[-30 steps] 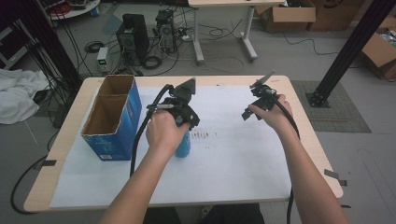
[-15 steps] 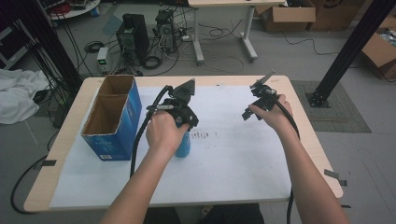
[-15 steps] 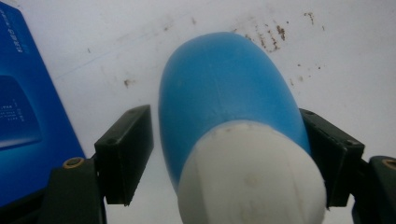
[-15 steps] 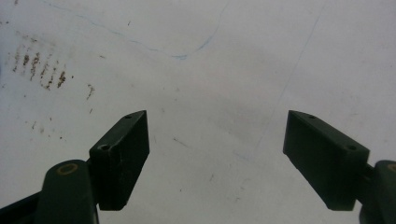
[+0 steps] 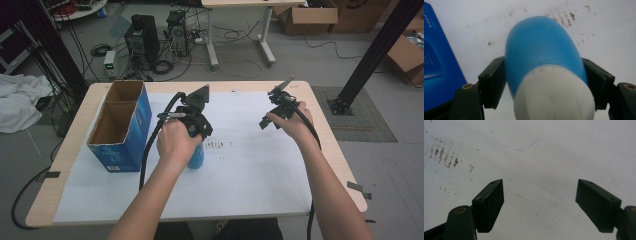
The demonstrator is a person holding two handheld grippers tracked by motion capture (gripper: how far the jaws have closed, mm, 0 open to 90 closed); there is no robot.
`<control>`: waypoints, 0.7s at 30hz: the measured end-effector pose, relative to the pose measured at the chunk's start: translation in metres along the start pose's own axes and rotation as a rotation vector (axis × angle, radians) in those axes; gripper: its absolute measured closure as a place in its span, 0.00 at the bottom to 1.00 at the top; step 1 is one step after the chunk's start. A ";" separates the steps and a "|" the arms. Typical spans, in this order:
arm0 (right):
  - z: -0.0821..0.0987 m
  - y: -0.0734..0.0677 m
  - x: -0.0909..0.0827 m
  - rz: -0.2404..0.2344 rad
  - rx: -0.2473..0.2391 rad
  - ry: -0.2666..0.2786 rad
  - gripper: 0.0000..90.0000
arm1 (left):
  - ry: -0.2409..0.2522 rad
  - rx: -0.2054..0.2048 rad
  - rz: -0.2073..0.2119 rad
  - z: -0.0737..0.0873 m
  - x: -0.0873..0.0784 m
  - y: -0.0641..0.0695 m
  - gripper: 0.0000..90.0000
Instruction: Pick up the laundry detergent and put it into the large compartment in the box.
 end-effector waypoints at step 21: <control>0.003 0.002 0.002 0.003 0.001 -0.002 0.28 | -0.048 0.000 -0.019 -0.005 0.003 0.003 0.38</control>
Point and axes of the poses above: each handheld gripper's, and its own axes: x roughly forward along the jaws, z roughly out of its underside, y roughly to its right, the point moved 1 cm from there along x, roughly forward along the jaws, and after that the axes turned 2 degrees about -x, right-handed, at the moved point
